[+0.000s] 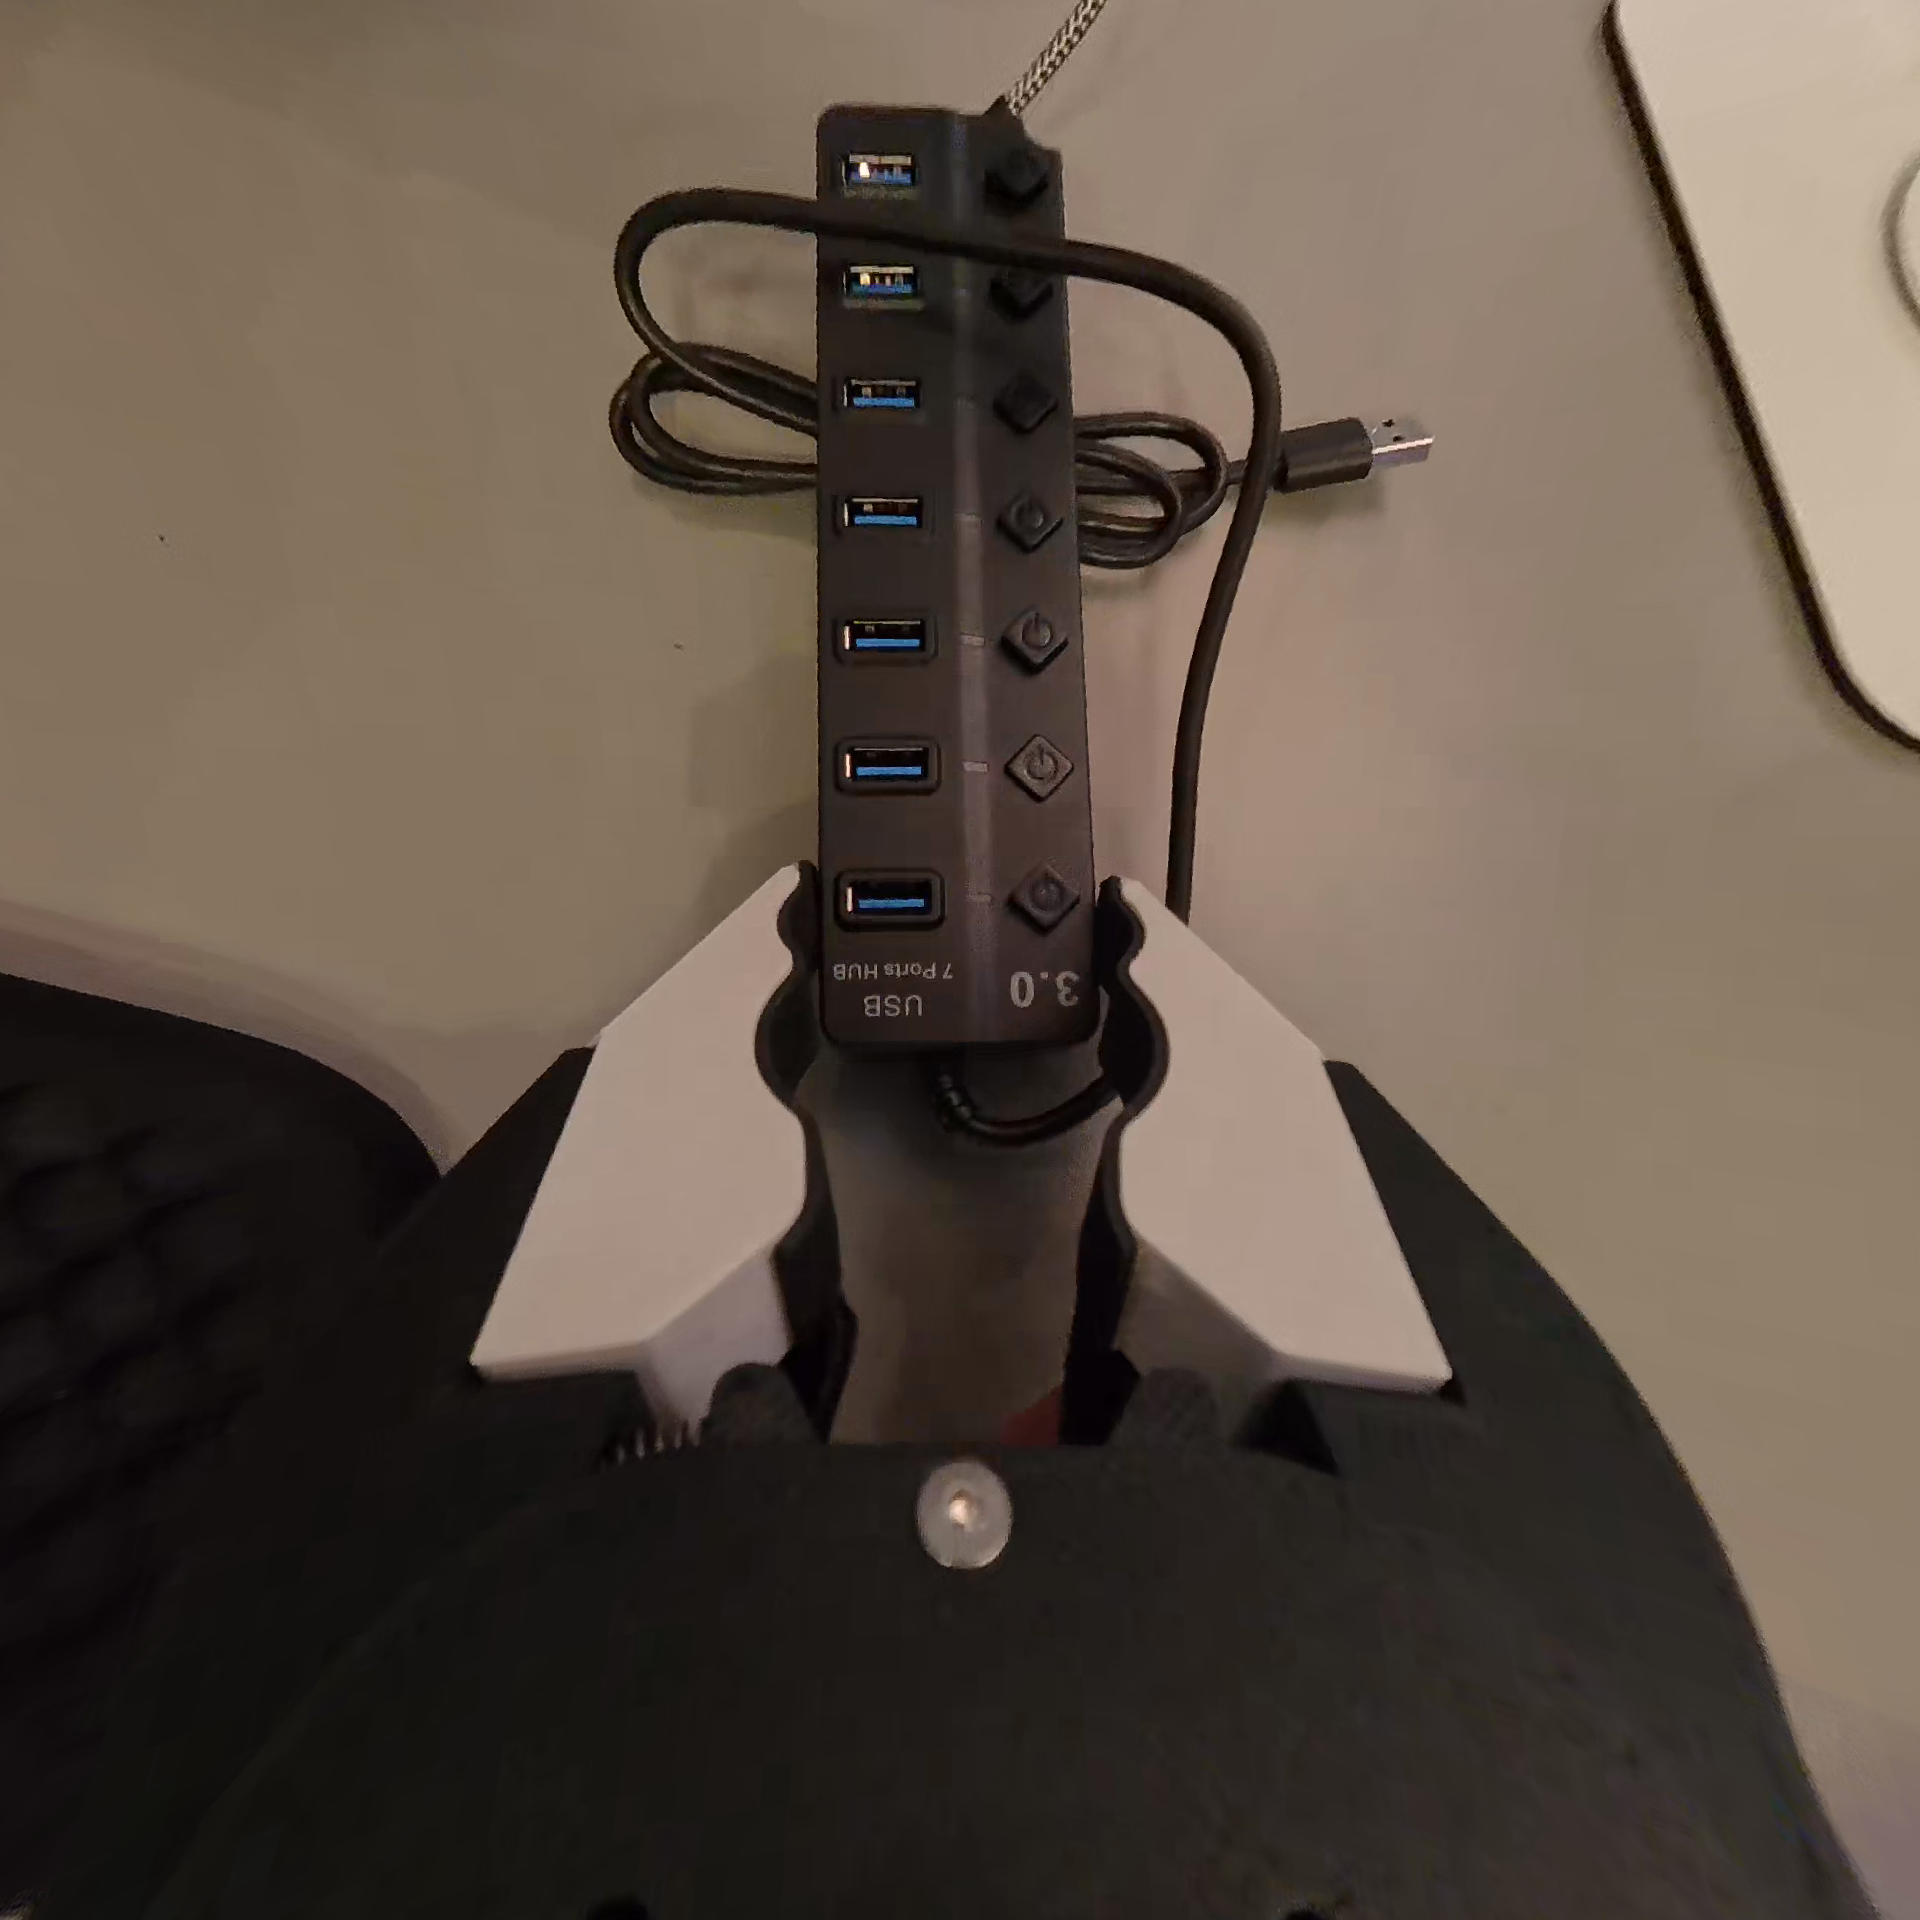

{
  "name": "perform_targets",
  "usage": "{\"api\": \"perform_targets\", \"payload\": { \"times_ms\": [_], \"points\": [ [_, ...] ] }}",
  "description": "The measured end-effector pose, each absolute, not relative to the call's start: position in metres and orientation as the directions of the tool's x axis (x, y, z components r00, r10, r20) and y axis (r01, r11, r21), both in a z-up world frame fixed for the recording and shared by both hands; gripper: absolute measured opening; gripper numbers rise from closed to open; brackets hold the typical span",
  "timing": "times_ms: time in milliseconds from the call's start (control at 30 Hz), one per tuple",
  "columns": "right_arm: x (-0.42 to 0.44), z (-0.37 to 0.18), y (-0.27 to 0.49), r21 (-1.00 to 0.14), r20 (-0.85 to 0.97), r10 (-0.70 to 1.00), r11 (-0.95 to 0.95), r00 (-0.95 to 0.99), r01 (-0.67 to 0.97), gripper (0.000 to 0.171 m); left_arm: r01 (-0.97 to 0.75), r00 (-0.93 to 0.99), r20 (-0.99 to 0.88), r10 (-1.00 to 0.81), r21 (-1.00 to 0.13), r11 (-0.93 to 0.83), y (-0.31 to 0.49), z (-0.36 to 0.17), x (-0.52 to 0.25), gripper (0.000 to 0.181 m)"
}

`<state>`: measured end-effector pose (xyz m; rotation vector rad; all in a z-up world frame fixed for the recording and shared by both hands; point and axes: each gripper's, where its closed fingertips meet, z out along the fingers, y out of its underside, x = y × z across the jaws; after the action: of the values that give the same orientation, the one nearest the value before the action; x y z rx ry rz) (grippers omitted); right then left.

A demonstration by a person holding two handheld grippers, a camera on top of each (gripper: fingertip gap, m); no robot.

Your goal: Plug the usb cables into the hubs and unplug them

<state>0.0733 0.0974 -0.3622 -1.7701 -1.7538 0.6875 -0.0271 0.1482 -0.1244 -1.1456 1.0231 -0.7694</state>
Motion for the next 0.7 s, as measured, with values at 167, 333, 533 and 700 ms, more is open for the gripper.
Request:
{"api": "perform_targets", "payload": {
  "times_ms": [167,333,533,700],
  "points": [
    [0.071,-0.368,0.096,-0.704,0.013,1.0,0.001,0.012,0.711,0.051,-0.017,0.362,-0.247,-0.899,-0.966,0.258,0.149,-0.126,-0.026,0.013],
    [0.058,-0.366,0.095,-0.712,0.019,1.0,0.025,-0.016,0.702,0.062,-0.018,0.358,-0.248,-0.9,-0.966,0.259,0.148,-0.126,-0.025,0.013],
    [0.051,-0.369,0.103,-0.722,0.007,1.0,0.014,-0.013,0.692,0.053,-0.017,0.356,-0.251,-0.9,-0.965,0.262,0.147,-0.125,-0.025,0.013],
    [0.054,-0.367,0.105,-0.732,-0.025,1.0,-0.018,-0.001,0.681,0.053,-0.019,0.356,-0.252,-0.9,-0.965,0.262,0.147,-0.126,-0.025,0.013]
  ]
}}
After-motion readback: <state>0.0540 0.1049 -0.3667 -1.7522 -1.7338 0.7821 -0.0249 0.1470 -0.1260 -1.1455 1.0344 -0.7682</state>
